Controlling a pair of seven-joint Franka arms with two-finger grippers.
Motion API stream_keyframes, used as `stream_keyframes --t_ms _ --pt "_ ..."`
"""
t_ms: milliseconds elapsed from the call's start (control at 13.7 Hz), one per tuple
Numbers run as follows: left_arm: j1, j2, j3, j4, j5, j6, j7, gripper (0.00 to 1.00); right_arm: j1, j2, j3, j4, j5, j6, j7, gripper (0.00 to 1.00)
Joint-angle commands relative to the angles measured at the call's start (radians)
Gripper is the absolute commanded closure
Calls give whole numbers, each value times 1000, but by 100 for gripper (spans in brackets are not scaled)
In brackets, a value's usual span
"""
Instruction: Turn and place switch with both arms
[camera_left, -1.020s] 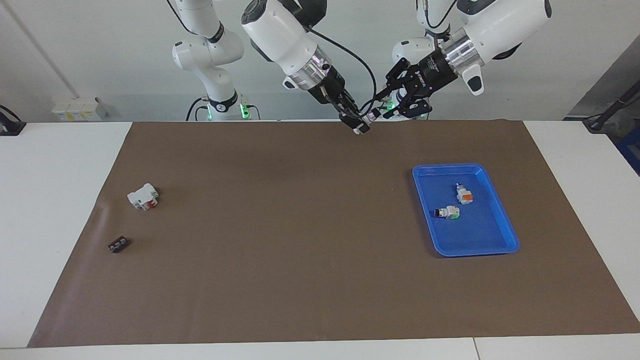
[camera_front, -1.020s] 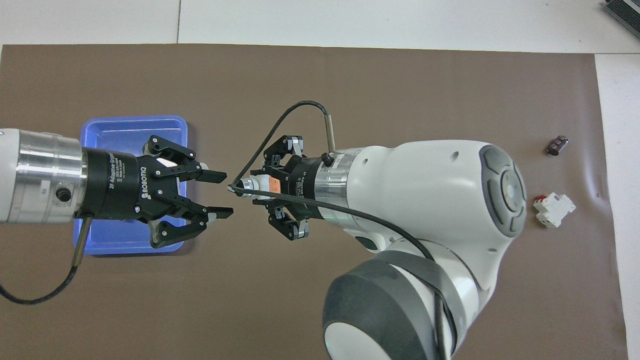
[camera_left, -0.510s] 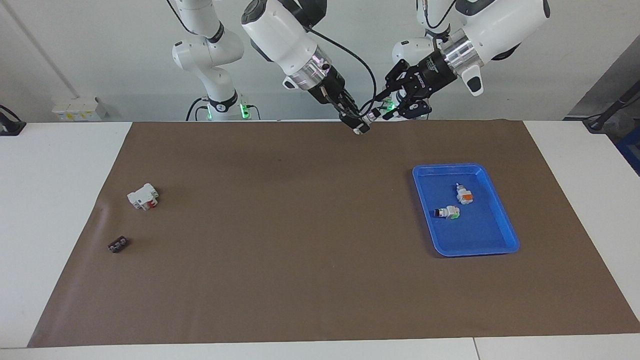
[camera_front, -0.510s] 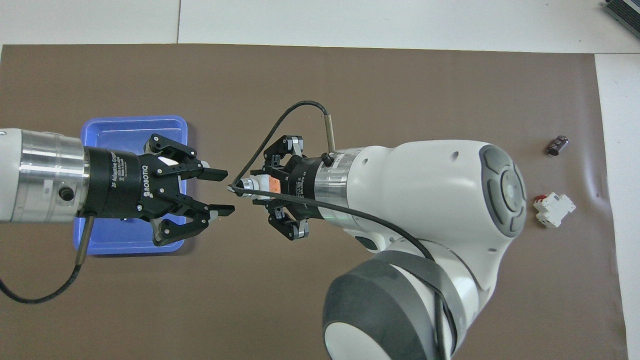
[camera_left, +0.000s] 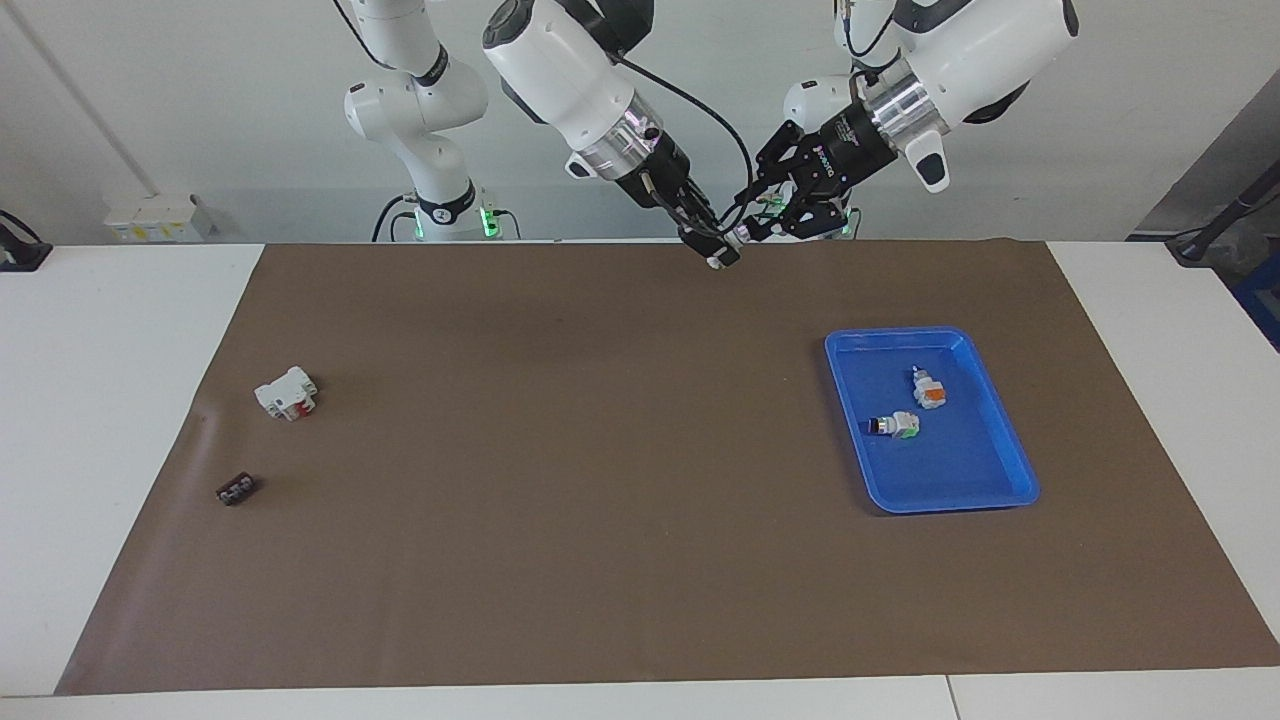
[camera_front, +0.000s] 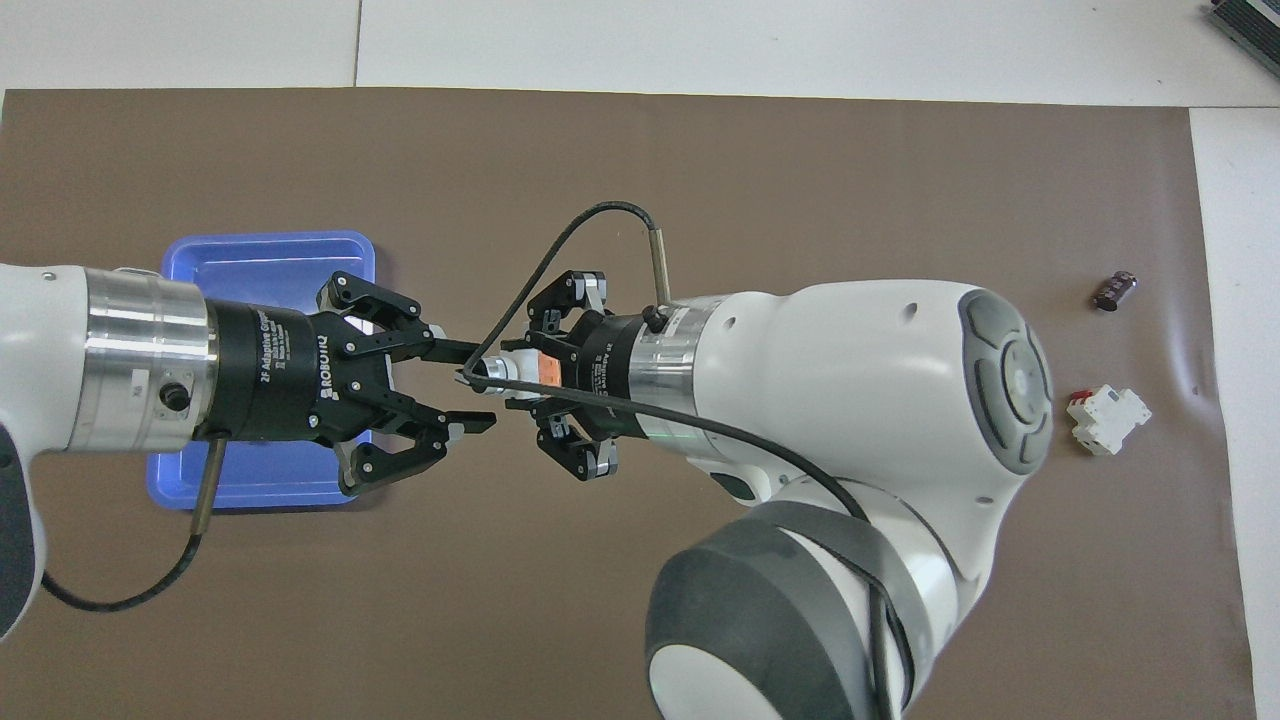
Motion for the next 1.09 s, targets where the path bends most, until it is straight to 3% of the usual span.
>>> stream_keyframes --t_ms 0,656,1020 --pt "-13 -40 10 -48 -16 27 8 54 -5 -9 3 -9 -16 -1 -17 100" --pt "21 -41 21 -48 -16 -11 -3 97 -5 -7 3 -9 -16 -1 -17 100" --pt "20 -41 20 -48 -16 -16 -8 100 -5 -7 3 -9 -16 -1 -17 100"
